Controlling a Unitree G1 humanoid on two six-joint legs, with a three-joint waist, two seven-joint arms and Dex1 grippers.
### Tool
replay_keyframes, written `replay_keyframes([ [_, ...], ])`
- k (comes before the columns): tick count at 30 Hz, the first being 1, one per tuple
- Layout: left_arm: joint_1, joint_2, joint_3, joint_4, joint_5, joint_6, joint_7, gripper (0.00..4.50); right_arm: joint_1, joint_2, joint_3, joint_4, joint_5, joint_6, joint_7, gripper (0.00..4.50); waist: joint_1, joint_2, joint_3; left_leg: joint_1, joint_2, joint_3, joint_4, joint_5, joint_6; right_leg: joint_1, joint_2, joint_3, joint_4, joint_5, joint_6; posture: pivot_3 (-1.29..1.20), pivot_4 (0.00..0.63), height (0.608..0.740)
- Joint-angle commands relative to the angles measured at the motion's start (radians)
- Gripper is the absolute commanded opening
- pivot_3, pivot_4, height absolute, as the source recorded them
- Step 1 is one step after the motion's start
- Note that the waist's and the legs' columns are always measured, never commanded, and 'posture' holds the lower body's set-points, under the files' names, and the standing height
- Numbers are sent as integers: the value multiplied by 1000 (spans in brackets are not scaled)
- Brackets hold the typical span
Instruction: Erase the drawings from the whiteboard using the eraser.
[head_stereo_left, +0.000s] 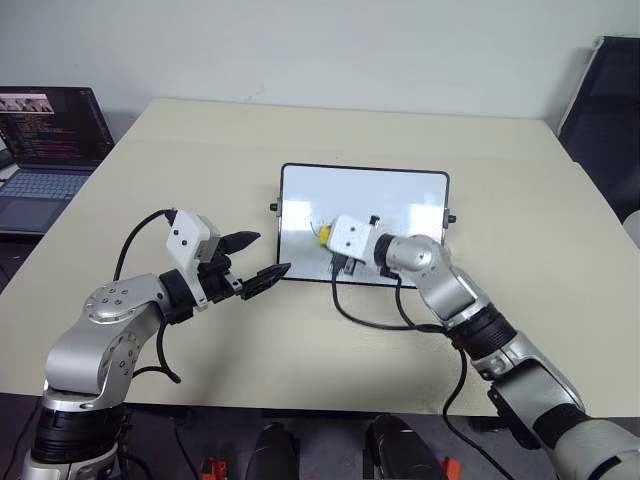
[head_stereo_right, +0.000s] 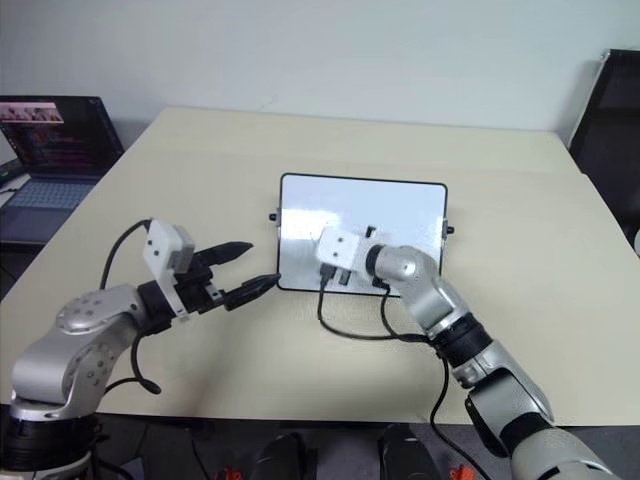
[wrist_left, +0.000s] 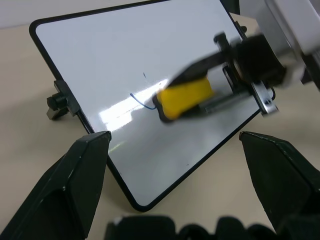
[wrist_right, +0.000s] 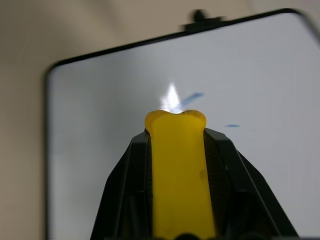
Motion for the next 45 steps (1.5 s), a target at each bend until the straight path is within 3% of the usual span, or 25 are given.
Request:
replay_keyframes([
  [1, 15, 4, 29, 0, -3, -45, -14, 4500, -44, 17, -19, 48, -58, -18, -83, 1091, -1, 0, 0, 0, 0, 0, 0, 0, 0, 0, 0, 0, 0, 0, 0, 0, 150, 740],
  [4, 29, 9, 37, 16, 0, -69, -25, 4500, -101, 39, -65, 121, -97, -27, -222, 1090, -1, 0, 0, 0, 0, 0, 1, 0, 0, 0, 0, 0, 0, 1, -1, 0, 150, 740],
  [7, 34, 10, 44, 27, 3, -81, -25, 4500, -121, 45, -75, 156, -100, -25, -250, 1090, 3, 0, 0, 0, 0, 0, 1, 0, 0, 0, 0, 0, 0, 1, -1, 0, 150, 740],
  [18, 45, 8, 42, 65, 13, -127, -43, 4500, -24, 30, 2, 34, -62, 75, 23, 1090, 0, 0, 0, 0, 0, 0, 0, 0, 0, 0, 0, 0, 0, 1, -1, 0, 150, 740],
  [23, 48, 6, 39, 99, 23, -159, -66, 4500, -101, 45, -46, 123, -134, -40, -187, 1090, 0, 0, 0, 0, 0, 0, 1, 0, 0, 0, 0, 0, 0, 1, -2, 0, 150, 740],
  [28, 52, 5, 37, 116, 28, -179, -82, 4500, -152, 63, -58, 193, -128, -110, -245, 1090, 0, 0, 0, 0, 0, 0, 1, 1, 0, -1, 0, 0, 0, 2, -2, 0, 150, 740],
  [37, 43, 9, 36, 127, 31, -188, -93, 4500, -79, 50, -9, 143, -102, -9, -21, 1090, -1, 0, 0, 0, 0, 0, -3, 0, 0, -1, 0, -1, 0, -1, -1, 0, 150, 740],
  [42, 40, 9, 35, 150, 36, -203, -108, 4500, -126, 41, -93, 193, -135, -14, -183, 1090, 1, 0, 0, 0, 0, 0, 1, 0, 0, -1, 0, 0, 0, 0, -2, 0, 150, 740],
  [45, 42, 6, 34, 165, 43, -218, -120, 4500, -141, 25, -110, 216, -125, -15, -203, 1090, 2, 0, 0, 1, 0, 0, 2, 1, 0, -3, -1, 0, 0, 1, -2, 0, 150, 740],
])
